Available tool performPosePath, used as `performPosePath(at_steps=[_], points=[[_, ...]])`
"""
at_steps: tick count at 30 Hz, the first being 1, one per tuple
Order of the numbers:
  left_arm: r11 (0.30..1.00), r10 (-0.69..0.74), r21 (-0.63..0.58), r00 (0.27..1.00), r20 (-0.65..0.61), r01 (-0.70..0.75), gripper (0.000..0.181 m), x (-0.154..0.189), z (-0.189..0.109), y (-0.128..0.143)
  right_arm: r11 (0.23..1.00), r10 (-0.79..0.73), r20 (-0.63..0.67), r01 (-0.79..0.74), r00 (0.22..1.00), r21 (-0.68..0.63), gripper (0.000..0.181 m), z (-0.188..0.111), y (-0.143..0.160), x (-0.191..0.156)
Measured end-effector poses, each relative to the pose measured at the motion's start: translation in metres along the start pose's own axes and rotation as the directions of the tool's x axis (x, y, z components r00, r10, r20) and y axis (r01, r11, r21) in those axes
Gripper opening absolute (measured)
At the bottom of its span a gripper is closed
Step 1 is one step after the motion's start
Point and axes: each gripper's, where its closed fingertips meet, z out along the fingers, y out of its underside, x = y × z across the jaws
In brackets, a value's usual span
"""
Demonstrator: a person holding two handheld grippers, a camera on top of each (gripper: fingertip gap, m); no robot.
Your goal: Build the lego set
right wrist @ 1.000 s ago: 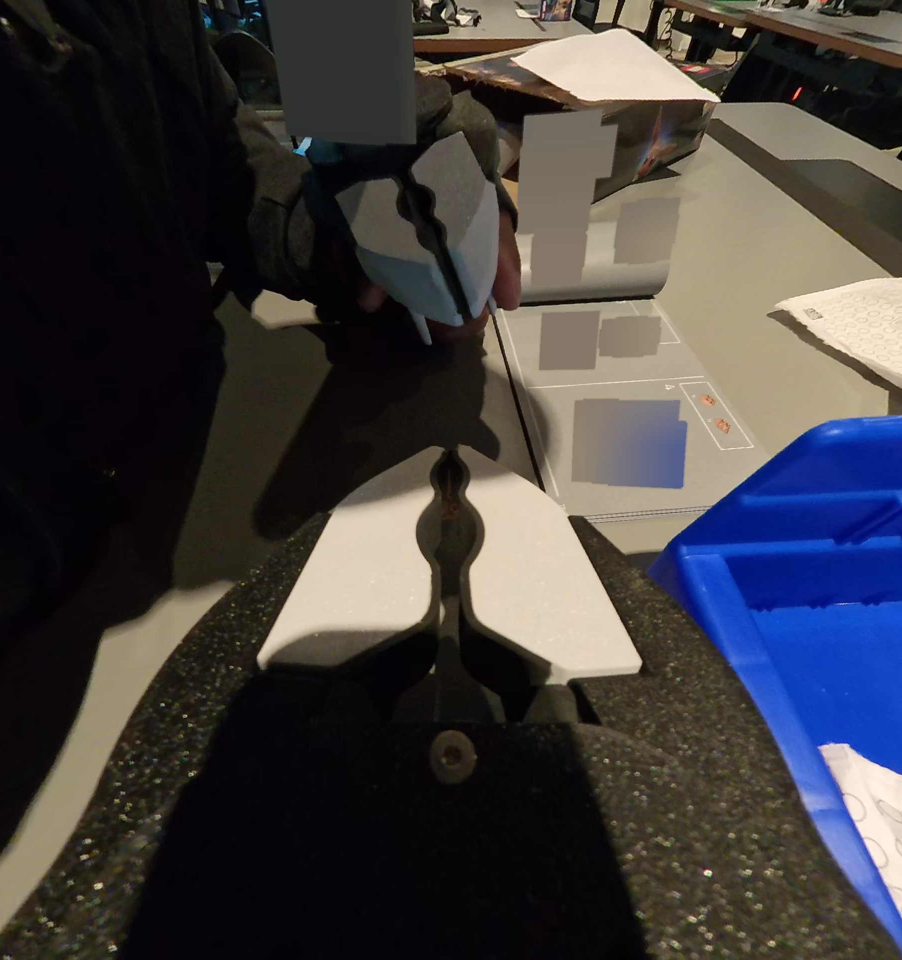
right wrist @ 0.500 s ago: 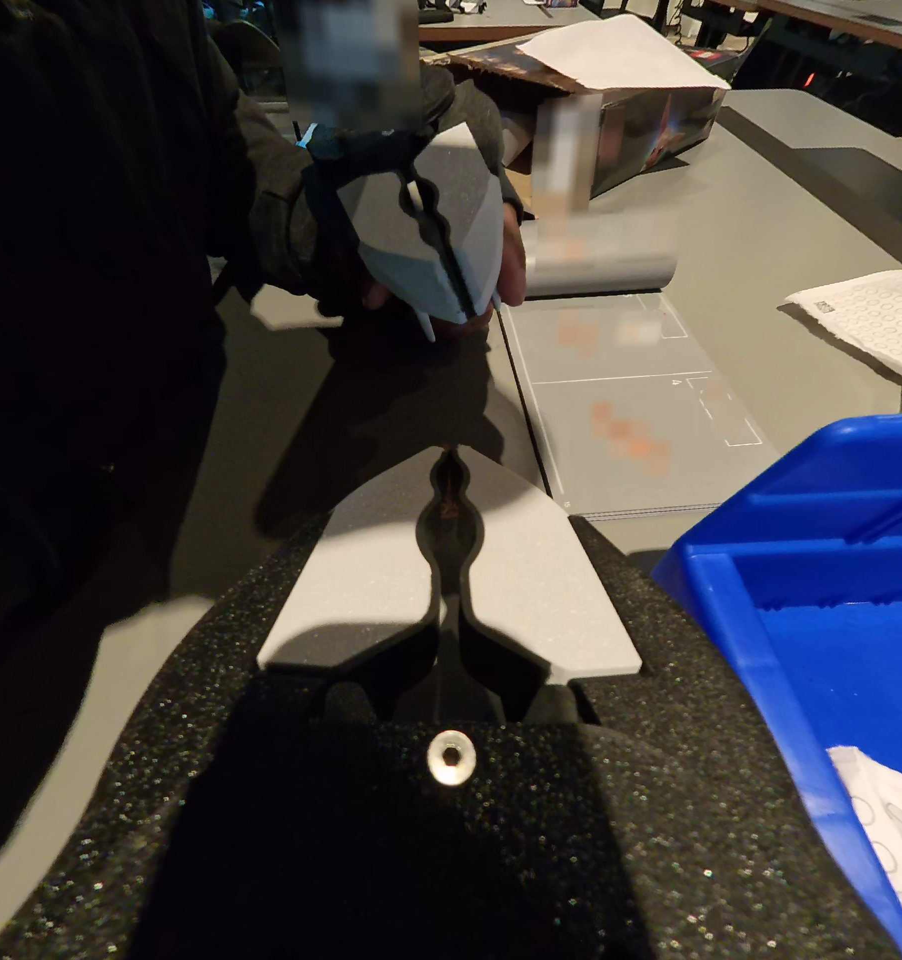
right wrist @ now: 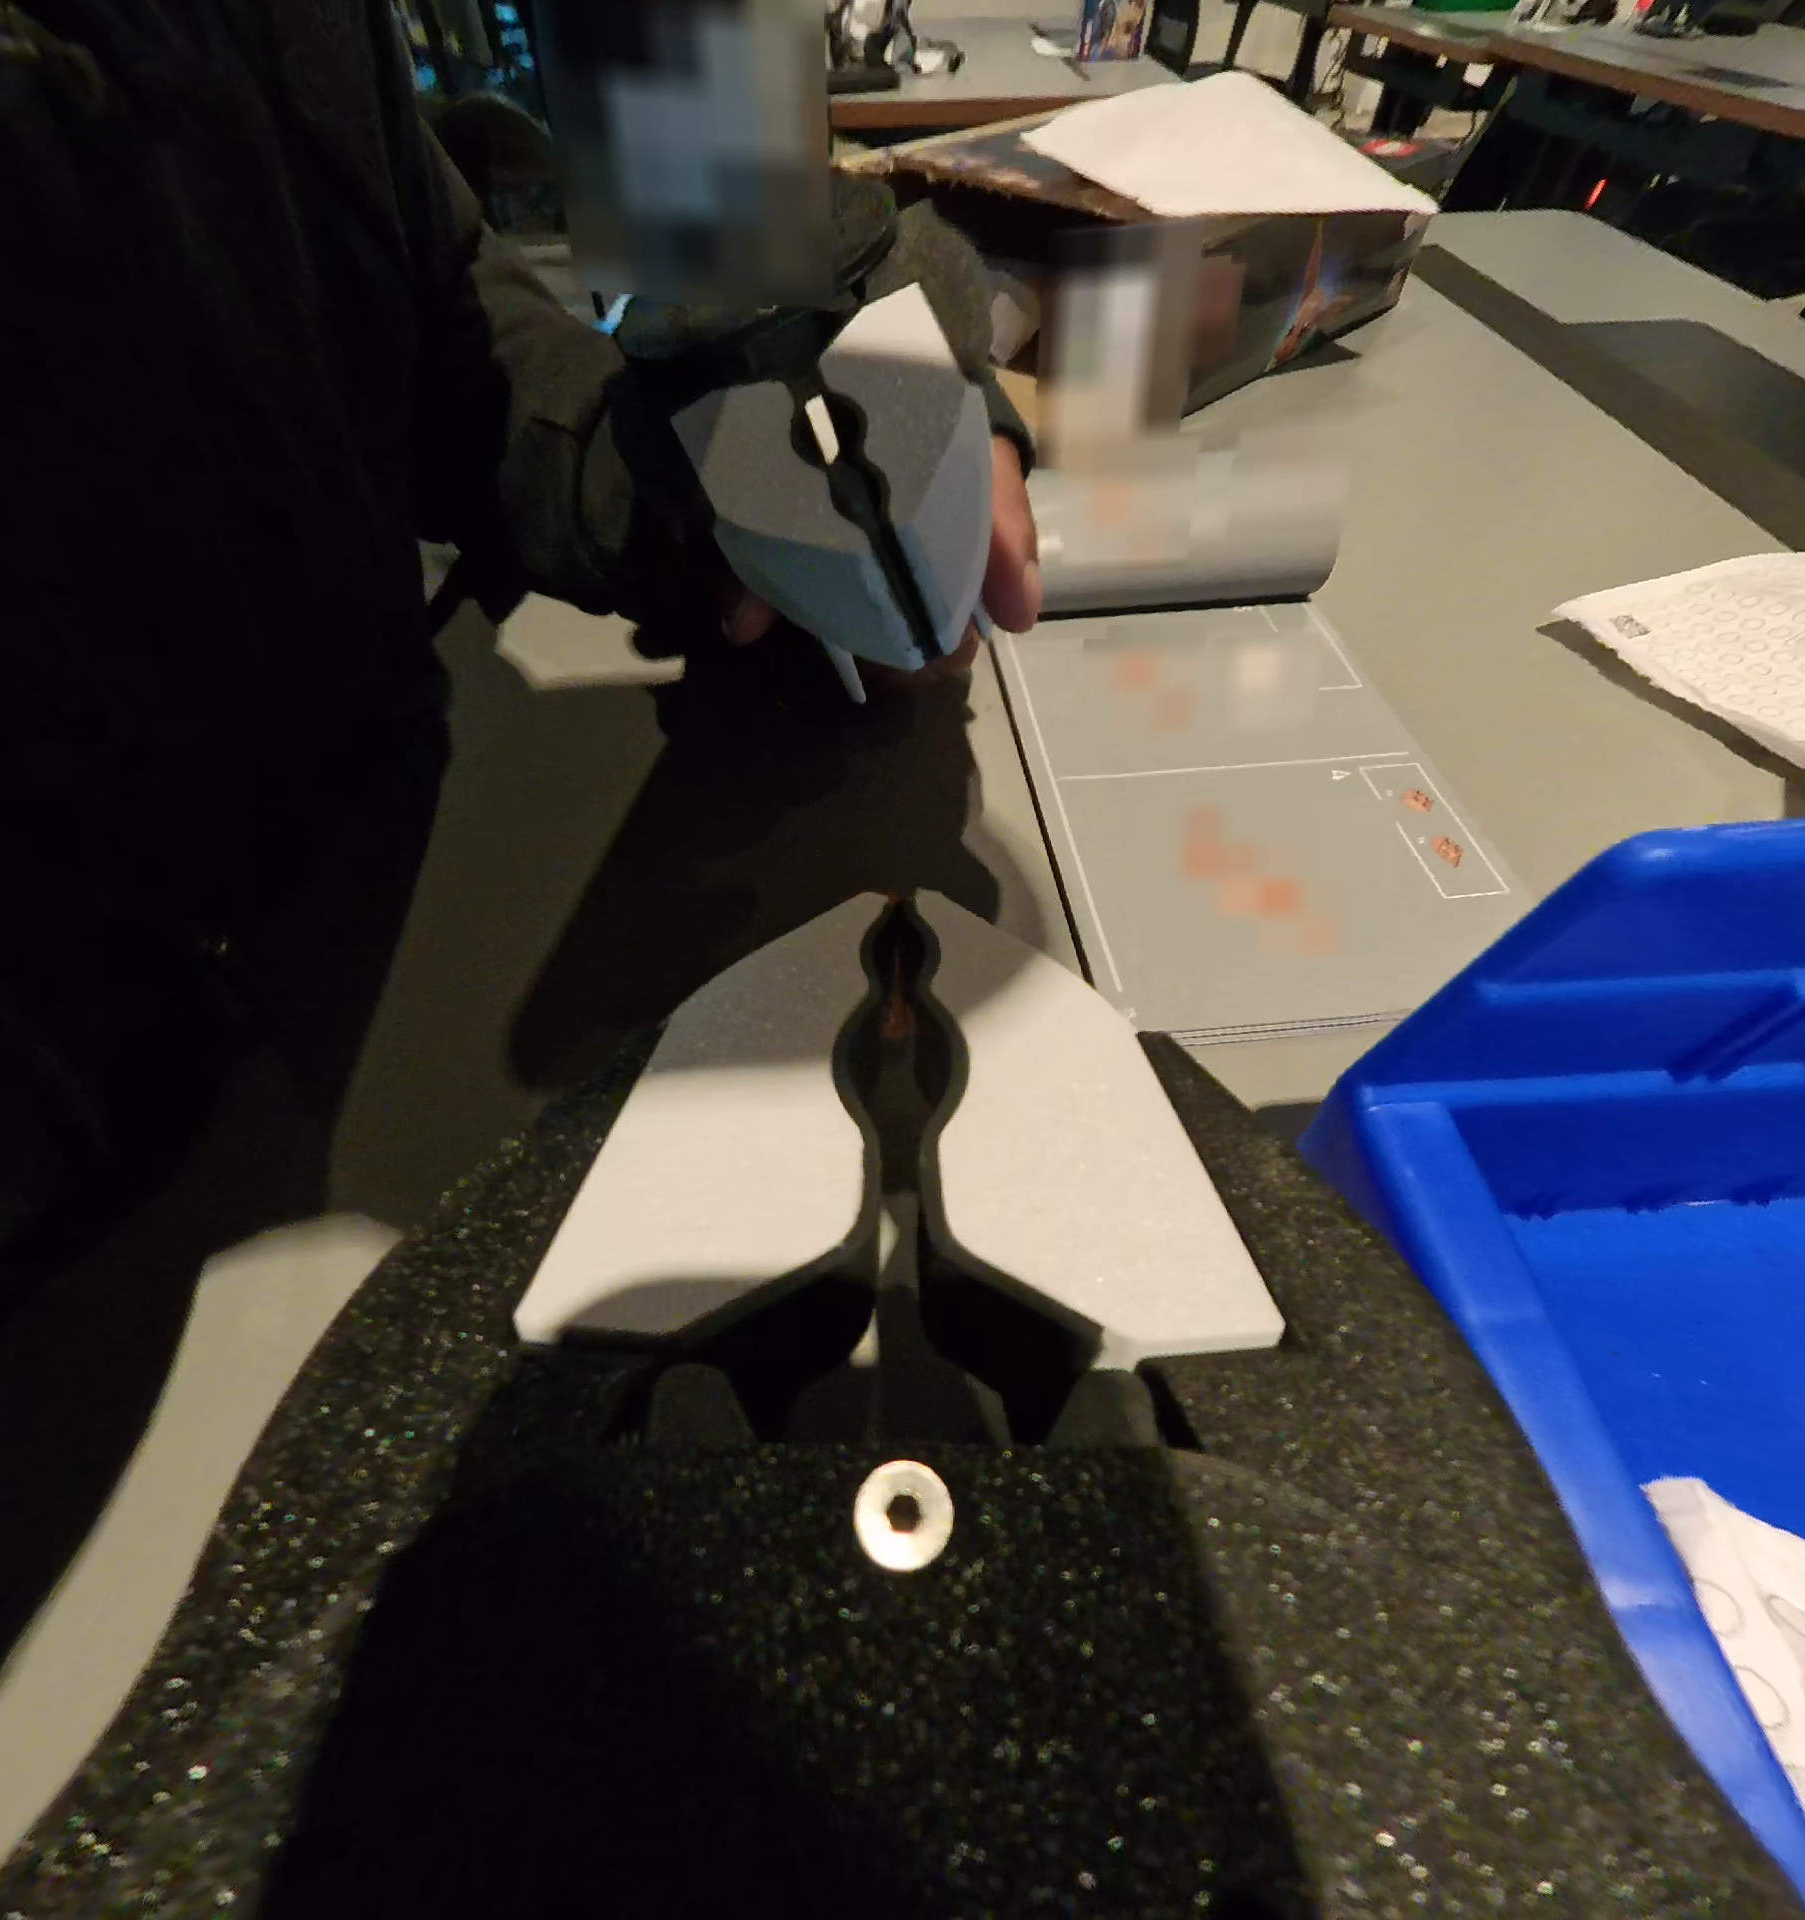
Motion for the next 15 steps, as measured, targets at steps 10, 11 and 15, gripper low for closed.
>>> performPosePath(at_steps=[10, 11, 15], points=[[1.0, 0.003, -0.01, 1.0, 0.003, -0.003, 0.0, 0.0, 0.0, 0.001, 0.996, -0.008, -0.021, 0.01, 1.0, 0.094, 0.0, -0.012, -0.02, 0.002], [1.0, 0.0, -0.01, 1.0, 0.004, 0.001, 0.0, -0.001, 0.0, 0.001, 0.996, -0.01, -0.028, 0.012, 1.0, 0.091, 0.0, -0.013, -0.02, 0.002], [1.0, -0.009, -0.01, 1.0, 0.005, 0.009, 0.0, -0.002, 0.0, 0.001, 0.997, -0.007, -0.038, 0.01, 0.999, 0.077, 0.0, -0.012, -0.021, 0.003]])
